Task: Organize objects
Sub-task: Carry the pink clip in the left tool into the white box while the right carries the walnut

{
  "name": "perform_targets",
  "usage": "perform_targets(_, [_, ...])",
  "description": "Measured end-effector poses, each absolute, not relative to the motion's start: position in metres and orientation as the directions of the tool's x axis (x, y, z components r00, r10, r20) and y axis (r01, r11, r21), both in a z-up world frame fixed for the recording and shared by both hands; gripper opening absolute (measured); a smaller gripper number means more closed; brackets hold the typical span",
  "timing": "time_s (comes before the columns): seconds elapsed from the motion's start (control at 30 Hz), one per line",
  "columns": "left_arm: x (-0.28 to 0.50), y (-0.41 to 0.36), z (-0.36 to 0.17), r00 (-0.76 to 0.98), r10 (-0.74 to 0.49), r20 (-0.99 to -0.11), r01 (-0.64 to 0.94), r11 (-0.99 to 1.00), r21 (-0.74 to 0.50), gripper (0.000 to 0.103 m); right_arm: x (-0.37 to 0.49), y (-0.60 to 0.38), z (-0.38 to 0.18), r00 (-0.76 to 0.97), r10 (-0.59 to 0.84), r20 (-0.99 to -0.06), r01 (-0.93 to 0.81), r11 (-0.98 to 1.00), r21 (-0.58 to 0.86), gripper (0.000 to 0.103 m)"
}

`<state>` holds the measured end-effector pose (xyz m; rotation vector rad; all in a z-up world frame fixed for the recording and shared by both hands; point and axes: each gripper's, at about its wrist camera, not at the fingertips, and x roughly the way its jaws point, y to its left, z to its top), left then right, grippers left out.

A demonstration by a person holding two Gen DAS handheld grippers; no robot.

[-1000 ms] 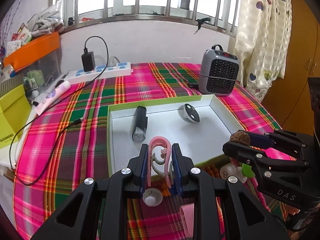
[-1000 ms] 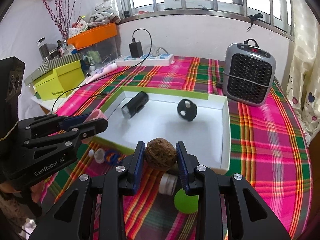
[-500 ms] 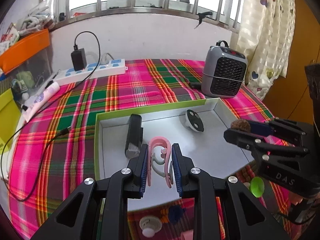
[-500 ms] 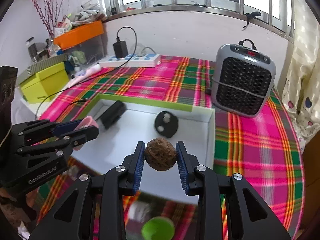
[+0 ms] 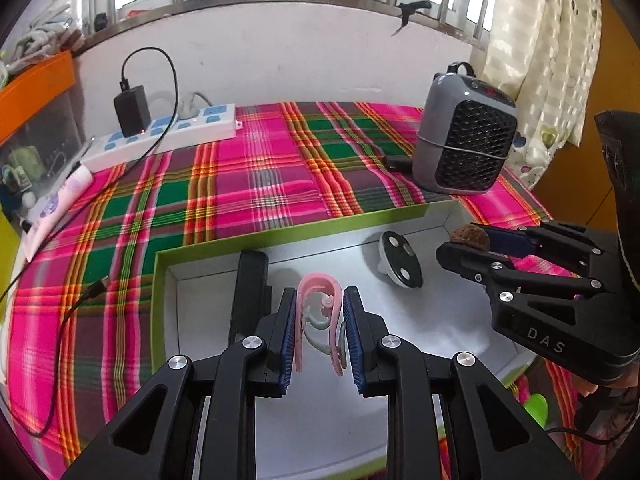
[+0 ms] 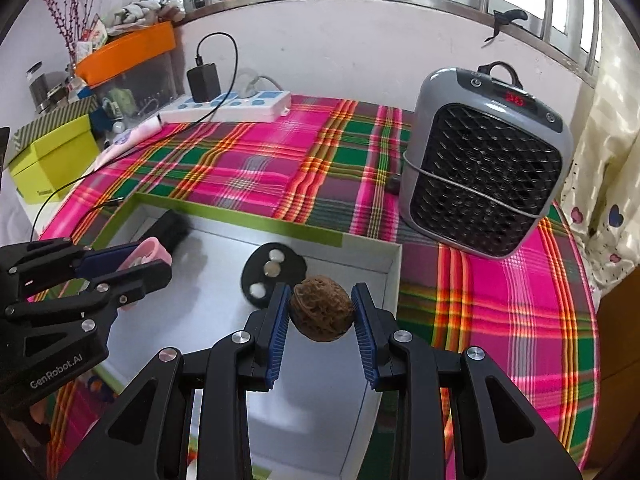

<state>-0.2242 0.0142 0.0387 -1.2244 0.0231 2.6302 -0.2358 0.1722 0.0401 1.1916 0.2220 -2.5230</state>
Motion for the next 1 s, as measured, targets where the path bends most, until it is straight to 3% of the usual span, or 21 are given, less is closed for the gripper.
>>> perform_targets(1.0, [-0.259,0.028,0.018,-0.558,0.176,-0.811,-0.228,-0.972,-0.055,0.021,-0.266,0.16,0.023,-0.554,-0.222,-0.802,0.409,-0.912,-0.03,0.033])
